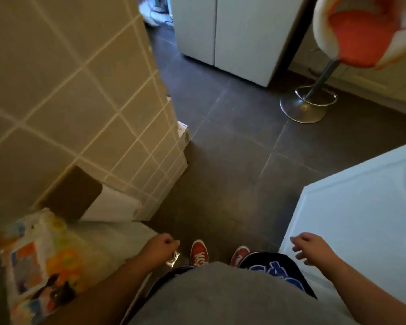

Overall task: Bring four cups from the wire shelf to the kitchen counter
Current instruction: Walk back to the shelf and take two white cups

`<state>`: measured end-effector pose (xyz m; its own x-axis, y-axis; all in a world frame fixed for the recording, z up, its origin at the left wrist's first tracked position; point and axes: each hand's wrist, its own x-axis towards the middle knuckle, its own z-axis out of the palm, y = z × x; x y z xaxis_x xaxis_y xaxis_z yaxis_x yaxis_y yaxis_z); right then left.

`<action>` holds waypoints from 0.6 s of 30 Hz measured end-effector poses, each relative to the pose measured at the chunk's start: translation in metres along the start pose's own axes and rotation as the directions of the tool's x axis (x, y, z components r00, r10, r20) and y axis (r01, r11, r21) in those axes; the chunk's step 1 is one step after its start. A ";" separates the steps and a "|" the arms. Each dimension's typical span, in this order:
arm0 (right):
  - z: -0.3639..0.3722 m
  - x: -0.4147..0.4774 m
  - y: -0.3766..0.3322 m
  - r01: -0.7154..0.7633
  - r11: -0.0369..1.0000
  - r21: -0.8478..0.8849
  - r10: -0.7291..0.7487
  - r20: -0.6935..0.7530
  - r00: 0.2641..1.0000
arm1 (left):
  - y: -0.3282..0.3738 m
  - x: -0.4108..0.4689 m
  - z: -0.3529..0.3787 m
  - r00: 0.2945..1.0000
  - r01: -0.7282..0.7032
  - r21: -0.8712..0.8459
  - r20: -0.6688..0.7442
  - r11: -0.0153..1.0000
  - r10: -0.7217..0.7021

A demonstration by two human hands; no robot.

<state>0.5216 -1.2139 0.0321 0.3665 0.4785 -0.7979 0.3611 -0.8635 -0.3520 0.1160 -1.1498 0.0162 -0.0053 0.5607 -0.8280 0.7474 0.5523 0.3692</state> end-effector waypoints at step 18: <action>-0.178 0.201 -0.135 -0.060 0.996 -0.068 0.065 0.070 0.995 | 0.308 0.144 -0.060 0.999 -0.045 0.178 0.022 0.983 0.042</action>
<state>0.6991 -0.9727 0.0060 0.3283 0.4091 -0.8514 0.3959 -0.8780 -0.2692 0.3061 -0.8619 0.0360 0.0407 0.5698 -0.8208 0.8533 0.4076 0.3252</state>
